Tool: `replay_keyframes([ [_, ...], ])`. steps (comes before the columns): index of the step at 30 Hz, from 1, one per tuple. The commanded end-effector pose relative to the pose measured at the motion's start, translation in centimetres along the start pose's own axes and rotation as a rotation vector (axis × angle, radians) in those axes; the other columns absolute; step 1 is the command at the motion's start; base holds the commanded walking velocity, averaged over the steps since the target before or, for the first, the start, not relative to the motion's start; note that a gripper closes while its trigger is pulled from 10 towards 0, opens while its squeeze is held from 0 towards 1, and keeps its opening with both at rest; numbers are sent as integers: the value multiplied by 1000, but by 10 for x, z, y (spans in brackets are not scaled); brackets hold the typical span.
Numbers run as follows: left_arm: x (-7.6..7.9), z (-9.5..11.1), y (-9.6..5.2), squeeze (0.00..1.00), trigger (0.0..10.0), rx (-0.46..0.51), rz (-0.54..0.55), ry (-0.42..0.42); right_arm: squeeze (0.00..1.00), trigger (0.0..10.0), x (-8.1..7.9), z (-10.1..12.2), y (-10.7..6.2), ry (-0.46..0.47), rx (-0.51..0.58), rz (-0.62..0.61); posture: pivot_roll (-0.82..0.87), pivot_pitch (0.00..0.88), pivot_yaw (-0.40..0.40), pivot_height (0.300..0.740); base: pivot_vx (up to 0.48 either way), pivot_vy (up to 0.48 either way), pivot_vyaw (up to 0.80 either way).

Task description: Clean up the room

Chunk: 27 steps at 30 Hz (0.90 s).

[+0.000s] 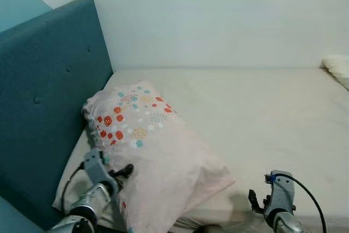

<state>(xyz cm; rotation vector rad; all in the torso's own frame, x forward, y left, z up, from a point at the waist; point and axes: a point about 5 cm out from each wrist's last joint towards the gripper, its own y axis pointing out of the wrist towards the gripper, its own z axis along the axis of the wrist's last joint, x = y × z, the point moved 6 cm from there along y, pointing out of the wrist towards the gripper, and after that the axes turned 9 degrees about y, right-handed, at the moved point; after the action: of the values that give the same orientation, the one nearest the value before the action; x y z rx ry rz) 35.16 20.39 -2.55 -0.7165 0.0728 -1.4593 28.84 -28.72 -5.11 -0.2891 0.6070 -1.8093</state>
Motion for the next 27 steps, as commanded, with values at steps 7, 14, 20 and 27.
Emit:
replay_keyframes([
  [7, -18, -38, -15, 0, 10000, -72, 4, -217, 0, 10000, 4, -5, -3, -11, -13, -6, -120, 0, 29, 625, 0, 0, 0],
  [14, 9, -60, -18, 0, 10000, -99, -121, -345, 0, 10000, 12, -8, -6, -32, -21, -16, -154, 9, 13, 625, 0, 0, 0],
  [20, 56, -53, -13, 0, 10000, -69, -324, -414, 0, 10000, 21, -11, -10, -55, -31, -17, -173, 12, -17, 625, 0, 0, 0],
  [27, 67, -64, -13, 0, 10000, -116, -336, -316, 0, 10000, 10, -4, -8, -69, -16, 15, -187, 19, -23, 625, 0, 0, 0],
])
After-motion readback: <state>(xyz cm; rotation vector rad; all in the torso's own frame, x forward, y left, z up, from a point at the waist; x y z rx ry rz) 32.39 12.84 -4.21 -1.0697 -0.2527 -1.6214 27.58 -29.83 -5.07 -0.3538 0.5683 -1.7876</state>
